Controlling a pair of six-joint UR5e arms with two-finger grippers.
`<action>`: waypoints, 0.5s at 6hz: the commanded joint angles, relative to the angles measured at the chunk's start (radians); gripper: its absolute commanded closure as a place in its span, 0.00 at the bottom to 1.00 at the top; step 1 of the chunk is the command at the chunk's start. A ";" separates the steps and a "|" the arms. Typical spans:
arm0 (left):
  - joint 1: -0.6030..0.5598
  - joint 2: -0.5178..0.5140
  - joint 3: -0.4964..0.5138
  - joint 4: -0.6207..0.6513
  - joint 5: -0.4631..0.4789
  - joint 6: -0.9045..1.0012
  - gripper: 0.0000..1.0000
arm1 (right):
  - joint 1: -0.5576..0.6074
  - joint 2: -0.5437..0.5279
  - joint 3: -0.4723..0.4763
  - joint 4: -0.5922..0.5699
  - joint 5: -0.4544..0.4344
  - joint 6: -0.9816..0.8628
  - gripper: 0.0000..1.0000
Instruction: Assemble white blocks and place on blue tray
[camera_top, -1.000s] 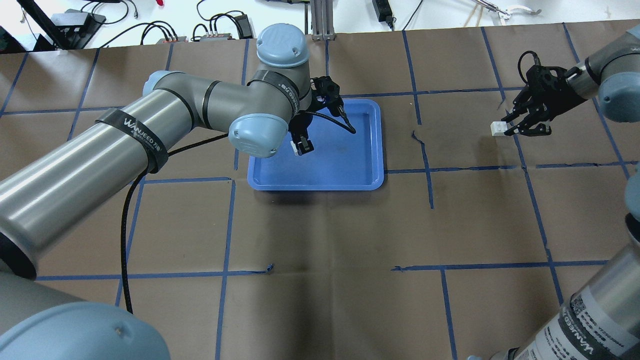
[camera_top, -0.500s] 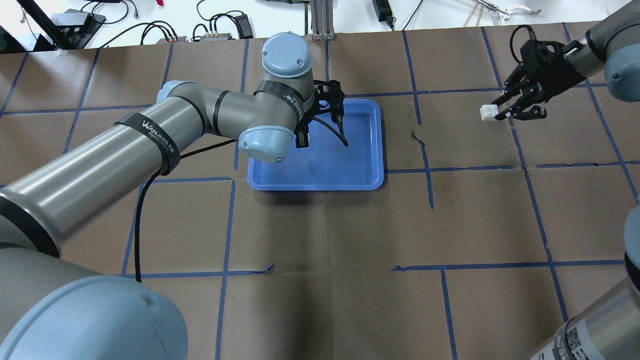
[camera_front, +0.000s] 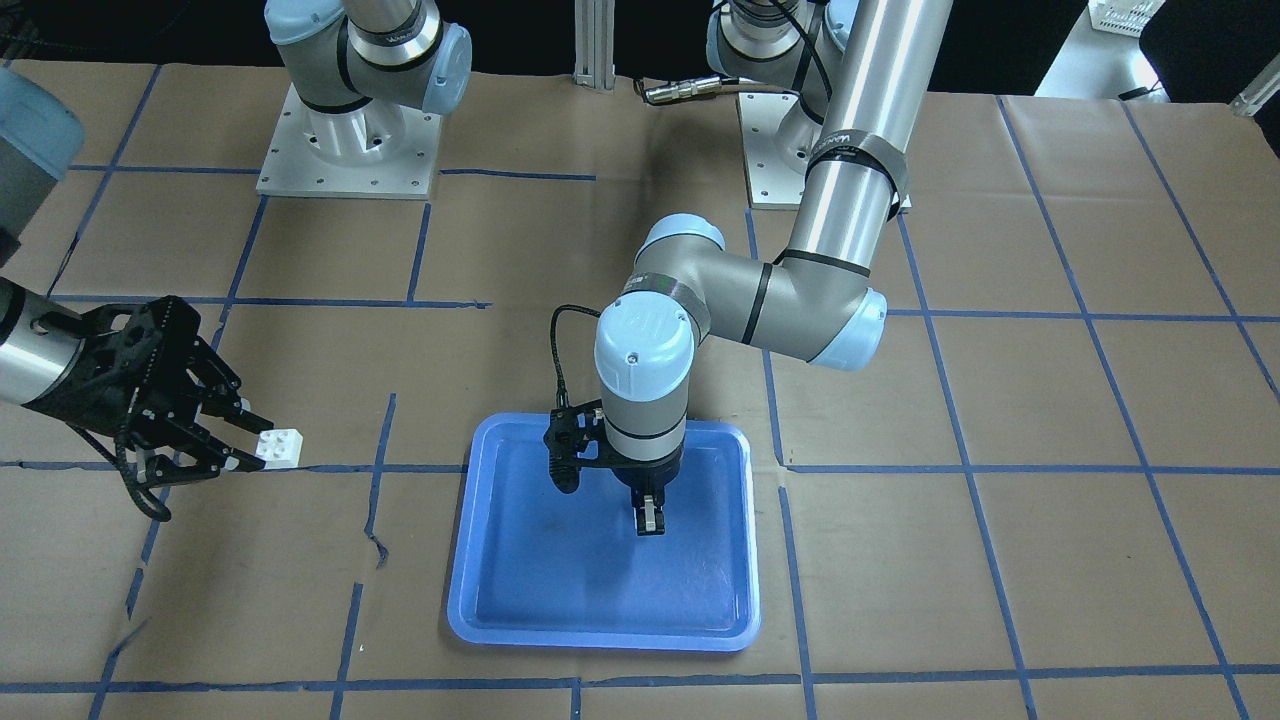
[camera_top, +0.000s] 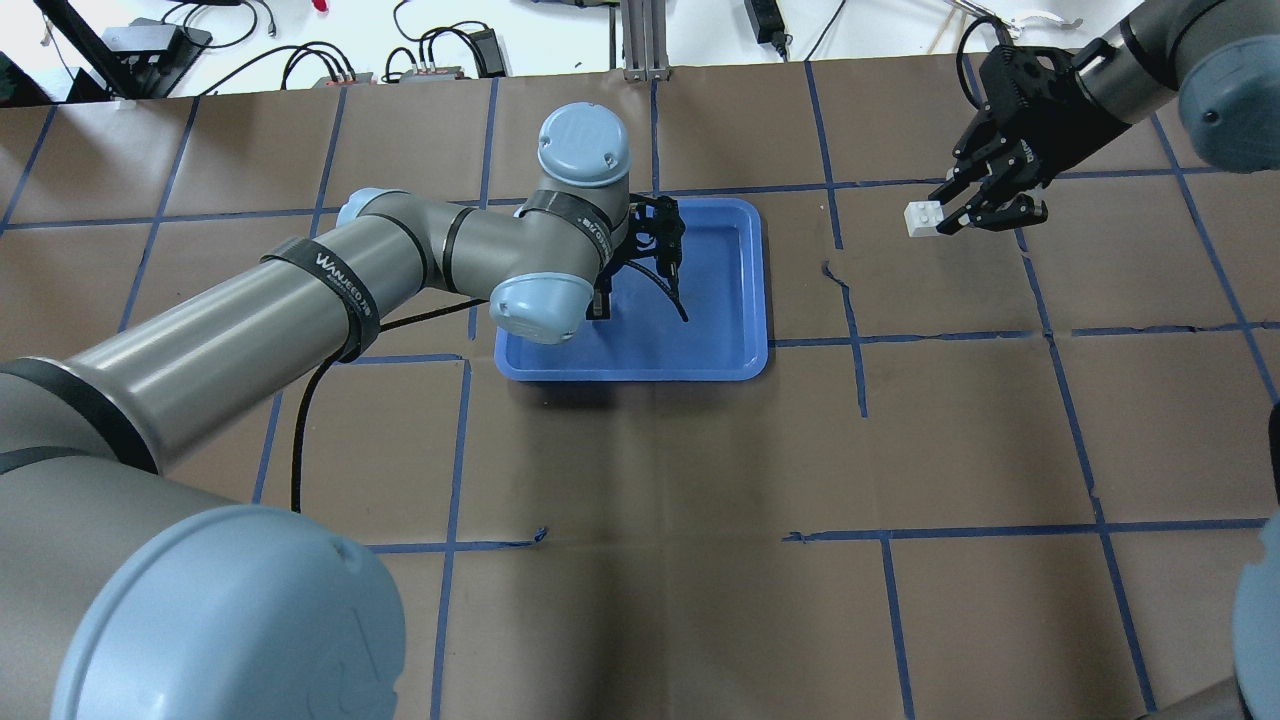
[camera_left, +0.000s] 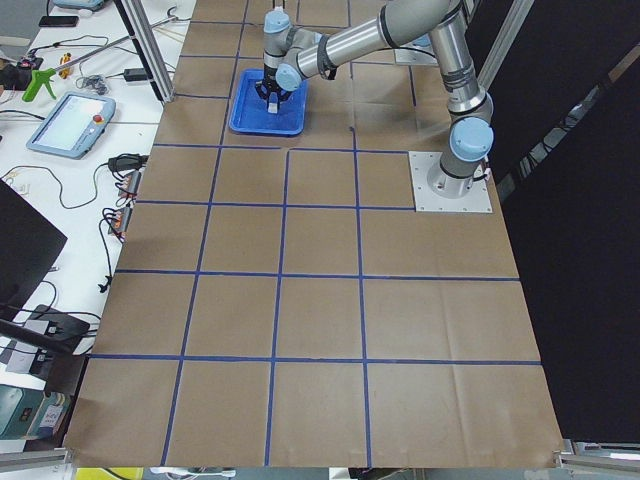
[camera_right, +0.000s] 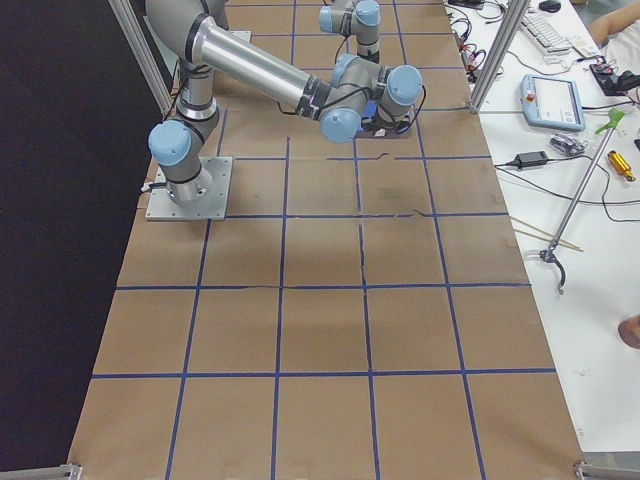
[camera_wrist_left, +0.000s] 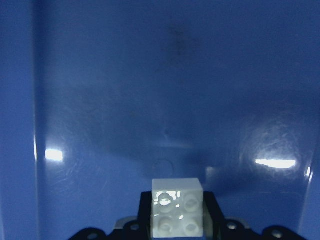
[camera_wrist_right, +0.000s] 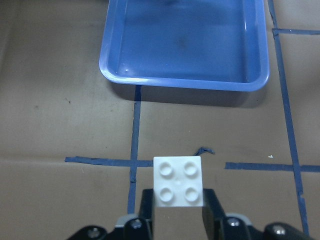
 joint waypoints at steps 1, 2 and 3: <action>0.001 -0.021 0.006 0.006 -0.008 -0.004 1.00 | 0.060 -0.033 0.001 0.029 0.012 0.041 0.77; 0.001 -0.023 0.020 0.004 -0.032 -0.002 1.00 | 0.061 -0.029 0.001 0.029 0.013 0.038 0.77; 0.001 -0.023 0.023 0.001 -0.029 -0.004 1.00 | 0.063 -0.029 0.002 0.029 0.013 0.044 0.77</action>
